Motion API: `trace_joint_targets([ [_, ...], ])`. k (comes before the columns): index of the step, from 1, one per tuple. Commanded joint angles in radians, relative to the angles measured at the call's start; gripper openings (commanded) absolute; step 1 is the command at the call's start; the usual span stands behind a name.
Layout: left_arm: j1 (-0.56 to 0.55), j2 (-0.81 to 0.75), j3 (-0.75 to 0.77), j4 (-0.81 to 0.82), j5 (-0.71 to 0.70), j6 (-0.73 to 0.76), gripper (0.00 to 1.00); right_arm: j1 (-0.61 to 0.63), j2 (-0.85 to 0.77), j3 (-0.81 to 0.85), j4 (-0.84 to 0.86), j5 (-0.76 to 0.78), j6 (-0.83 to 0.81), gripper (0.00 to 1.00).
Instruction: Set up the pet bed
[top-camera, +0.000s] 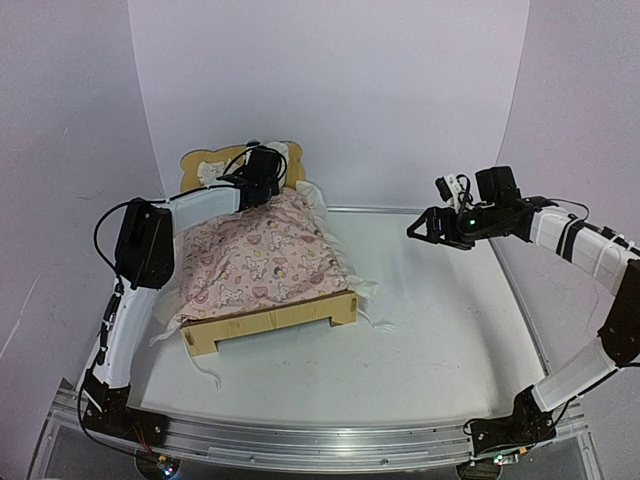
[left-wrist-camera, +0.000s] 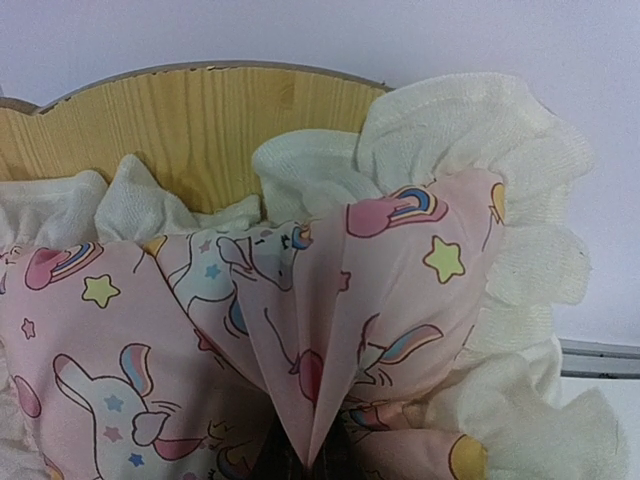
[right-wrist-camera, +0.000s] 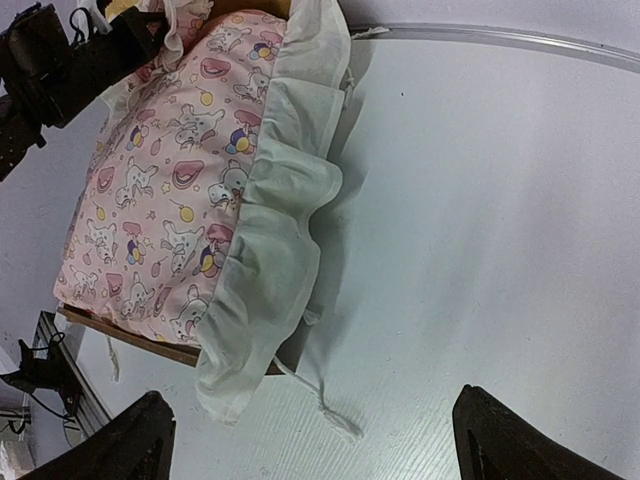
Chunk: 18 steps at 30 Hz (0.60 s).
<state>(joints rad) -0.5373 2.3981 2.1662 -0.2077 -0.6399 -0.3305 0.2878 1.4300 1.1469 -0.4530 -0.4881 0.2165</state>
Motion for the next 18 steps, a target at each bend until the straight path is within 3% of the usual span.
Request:
trace_joint_targets([
  [1,0.004,-0.087,-0.015,0.019,-0.081,0.053,0.00,0.000,-0.023,0.000,0.022,0.000,-0.008,0.98],
  [8,0.010,-0.089,-0.057,0.013,-0.086,0.084,0.00,-0.001,-0.012,0.001,0.022,-0.010,-0.005,0.98],
  [14,0.054,-0.151,-0.154,0.017,0.044,0.090,0.00,0.000,-0.018,0.001,0.022,-0.012,-0.005,0.98],
  [18,0.066,-0.151,-0.153,0.019,0.085,0.096,0.11,-0.001,-0.016,0.001,0.023,-0.013,-0.006,0.98],
])
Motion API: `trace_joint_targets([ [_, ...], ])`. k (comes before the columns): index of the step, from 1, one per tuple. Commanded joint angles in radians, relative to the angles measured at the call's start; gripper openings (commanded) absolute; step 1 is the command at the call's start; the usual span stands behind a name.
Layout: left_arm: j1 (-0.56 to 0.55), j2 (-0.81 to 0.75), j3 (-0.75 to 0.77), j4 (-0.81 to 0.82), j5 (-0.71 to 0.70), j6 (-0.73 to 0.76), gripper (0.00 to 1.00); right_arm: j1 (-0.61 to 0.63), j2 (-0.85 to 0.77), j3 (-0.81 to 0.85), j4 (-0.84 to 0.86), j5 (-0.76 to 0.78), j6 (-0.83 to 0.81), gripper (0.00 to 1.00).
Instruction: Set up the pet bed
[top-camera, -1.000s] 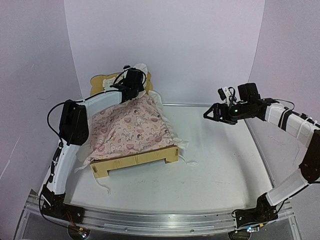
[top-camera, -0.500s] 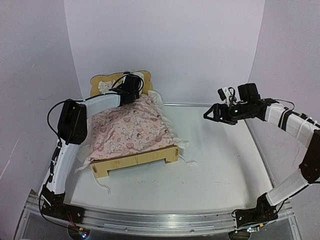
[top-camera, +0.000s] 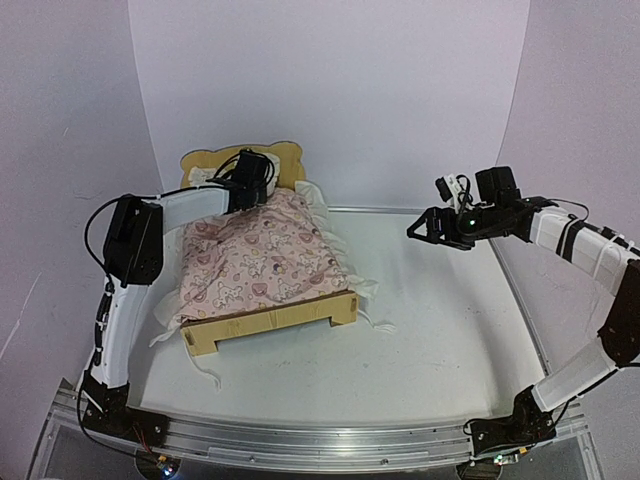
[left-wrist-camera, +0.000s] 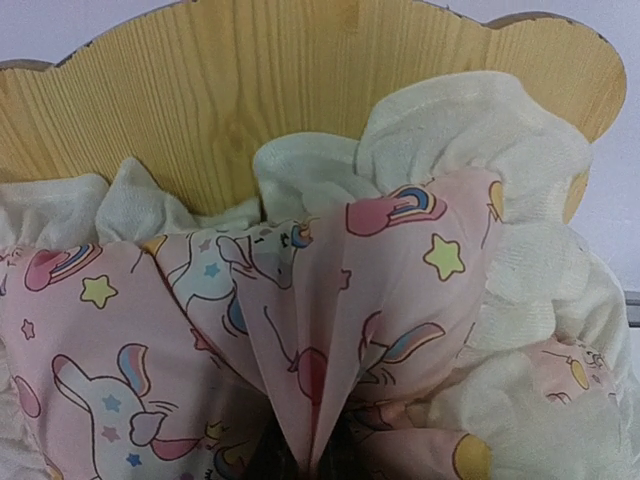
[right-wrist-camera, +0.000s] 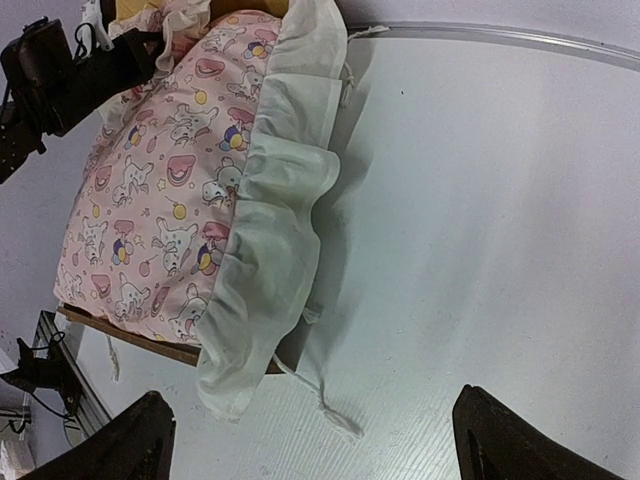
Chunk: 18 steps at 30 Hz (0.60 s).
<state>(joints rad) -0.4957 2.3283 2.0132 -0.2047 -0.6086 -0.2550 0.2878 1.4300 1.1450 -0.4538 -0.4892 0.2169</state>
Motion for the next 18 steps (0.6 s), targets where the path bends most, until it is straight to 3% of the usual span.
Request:
trace_joint_targets([
  [1,0.025,-0.080,0.003,0.016,0.067,0.018,0.15,0.000,-0.014,0.002,0.024,-0.012,-0.007,0.98],
  [5,0.024,-0.088,0.013,0.014,0.086,0.024,0.34,0.000,-0.012,0.002,0.027,-0.018,-0.001,0.98],
  [10,0.021,-0.126,-0.008,0.024,0.153,0.073,0.45,-0.001,-0.016,0.001,0.027,-0.017,-0.001,0.98],
  [18,0.017,-0.181,-0.080,0.104,0.403,0.182,0.50,0.000,-0.013,0.004,0.029,-0.018,-0.001,0.98],
])
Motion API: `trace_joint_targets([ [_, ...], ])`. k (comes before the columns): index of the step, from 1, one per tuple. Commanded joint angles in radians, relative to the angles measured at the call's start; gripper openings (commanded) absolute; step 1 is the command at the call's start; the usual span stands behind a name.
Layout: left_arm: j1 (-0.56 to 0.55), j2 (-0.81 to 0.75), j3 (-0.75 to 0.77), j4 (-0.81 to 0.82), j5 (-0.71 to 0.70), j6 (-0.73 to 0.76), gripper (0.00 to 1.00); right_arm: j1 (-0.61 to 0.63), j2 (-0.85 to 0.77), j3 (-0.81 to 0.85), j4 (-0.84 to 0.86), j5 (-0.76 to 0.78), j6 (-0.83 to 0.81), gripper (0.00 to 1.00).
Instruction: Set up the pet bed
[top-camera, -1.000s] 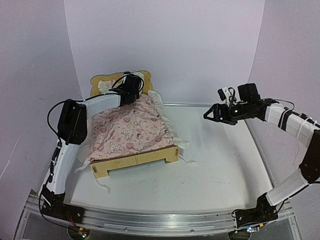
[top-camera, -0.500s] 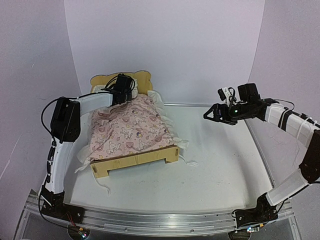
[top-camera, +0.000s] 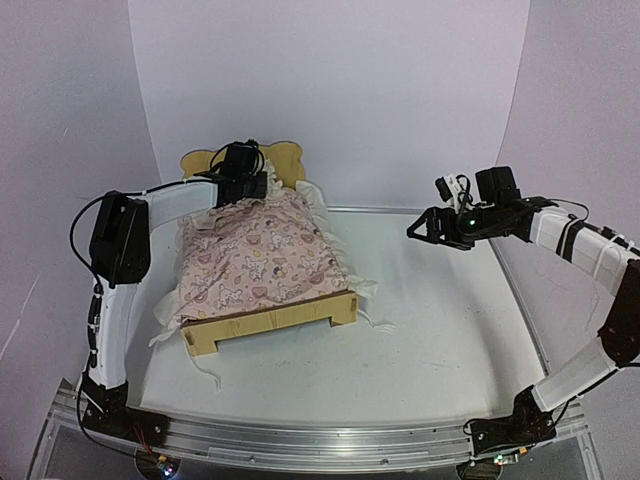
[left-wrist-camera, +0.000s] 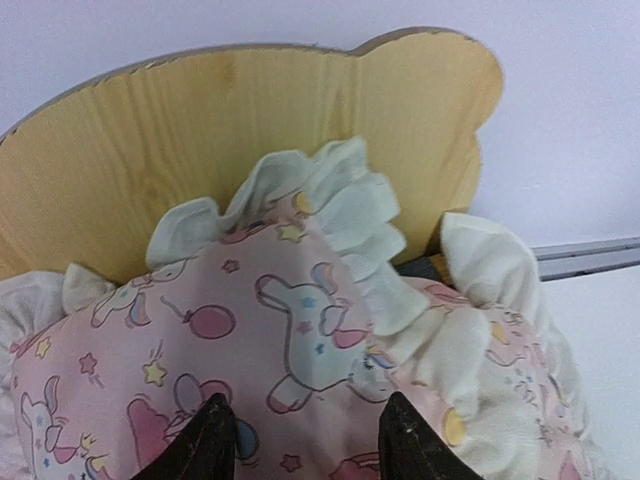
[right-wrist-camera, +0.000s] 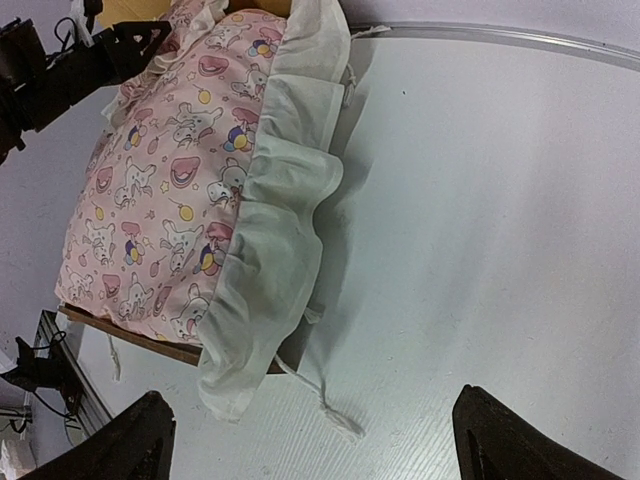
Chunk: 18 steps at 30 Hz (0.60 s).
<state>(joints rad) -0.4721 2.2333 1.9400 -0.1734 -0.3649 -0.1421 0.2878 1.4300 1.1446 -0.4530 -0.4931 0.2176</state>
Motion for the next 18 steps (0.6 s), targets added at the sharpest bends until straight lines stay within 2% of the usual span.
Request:
trace_joint_targets([
  [1,-0.007,-0.092,-0.016,0.077,0.195,0.082,0.50,0.000,-0.015,0.003,0.027,-0.012,-0.002,0.98],
  [4,-0.007,-0.120,-0.052,0.098,0.277,0.130,0.51,0.000,-0.021,-0.001,0.027,-0.009,-0.003,0.98],
  [7,-0.003,-0.188,-0.129,0.128,0.279,0.135,0.57,0.000,-0.026,-0.003,0.027,-0.008,-0.003,0.98],
  [9,0.020,-0.278,-0.220,0.169,0.284,0.072,0.63,0.000,-0.028,-0.005,0.027,-0.008,-0.003,0.98],
  [11,0.070,-0.350,-0.299,0.169,0.347,-0.020,0.66,-0.001,-0.029,-0.006,0.027,-0.009,-0.003,0.98],
  [15,0.188,-0.481,-0.471,0.205,0.489,-0.196,0.67,-0.001,-0.027,-0.009,0.027,-0.012,-0.005,0.98],
  [18,0.268,-0.541,-0.575,0.253,0.537,-0.325,0.70,0.000,-0.018,-0.009,0.027,-0.018,-0.005,0.98],
])
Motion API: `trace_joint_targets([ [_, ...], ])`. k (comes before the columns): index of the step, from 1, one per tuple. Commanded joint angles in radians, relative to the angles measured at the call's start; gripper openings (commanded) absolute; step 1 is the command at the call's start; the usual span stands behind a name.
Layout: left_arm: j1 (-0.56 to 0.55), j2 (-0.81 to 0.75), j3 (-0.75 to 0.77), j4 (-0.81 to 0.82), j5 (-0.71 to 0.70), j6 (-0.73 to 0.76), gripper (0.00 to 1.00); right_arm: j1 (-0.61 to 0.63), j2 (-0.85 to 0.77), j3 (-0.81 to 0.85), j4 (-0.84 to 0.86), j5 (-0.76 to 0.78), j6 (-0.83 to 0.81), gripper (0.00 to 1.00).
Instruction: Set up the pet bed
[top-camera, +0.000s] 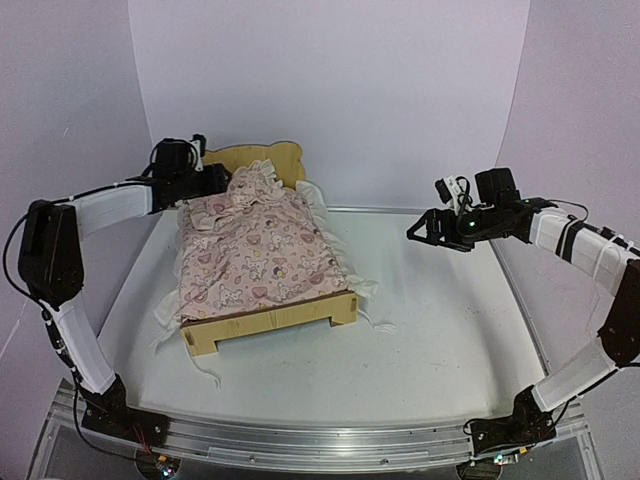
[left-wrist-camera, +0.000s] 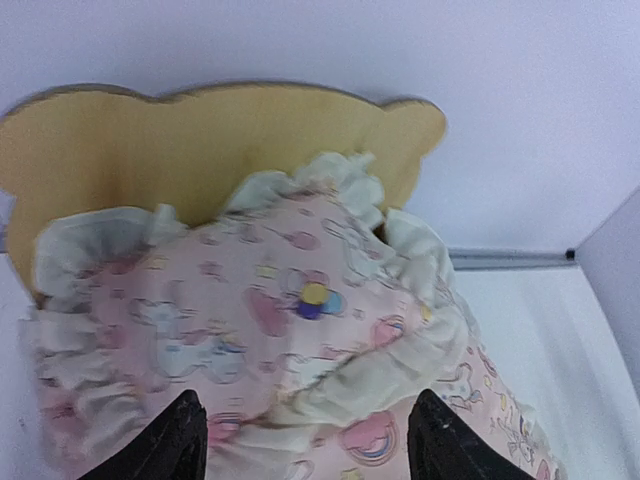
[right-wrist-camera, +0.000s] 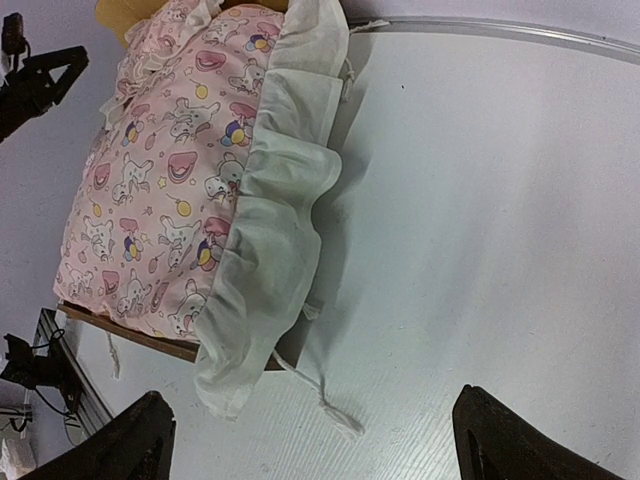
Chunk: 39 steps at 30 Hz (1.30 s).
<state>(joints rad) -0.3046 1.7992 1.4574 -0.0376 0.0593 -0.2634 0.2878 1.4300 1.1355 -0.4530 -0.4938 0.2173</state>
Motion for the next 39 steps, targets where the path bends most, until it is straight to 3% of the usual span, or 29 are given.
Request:
trace_joint_targets([
  [1,0.128,-0.108,-0.110,0.125,0.131,-0.256,0.70,0.000,-0.015,0.000,0.027,-0.021,-0.004,0.98],
  [6,0.218,-0.009,-0.077,0.178,0.298,-0.409,0.71,-0.001,-0.017,-0.003,0.027,-0.022,0.000,0.98],
  [17,0.224,0.203,0.077,0.174,0.263,-0.475,0.77,-0.001,-0.069,-0.010,0.021,0.001,0.008,0.98],
  [28,0.224,0.384,0.294,0.149,0.422,-0.376,0.61,-0.001,-0.085,-0.003,0.007,0.004,0.019,0.98],
  [34,0.215,0.366,0.294,0.149,0.421,-0.363,0.60,0.000,-0.075,0.000,0.004,-0.002,0.024,0.98],
  [39,0.223,0.206,0.202,0.126,0.289,-0.263,0.70,-0.001,-0.072,-0.001,-0.001,0.047,0.015,0.98],
])
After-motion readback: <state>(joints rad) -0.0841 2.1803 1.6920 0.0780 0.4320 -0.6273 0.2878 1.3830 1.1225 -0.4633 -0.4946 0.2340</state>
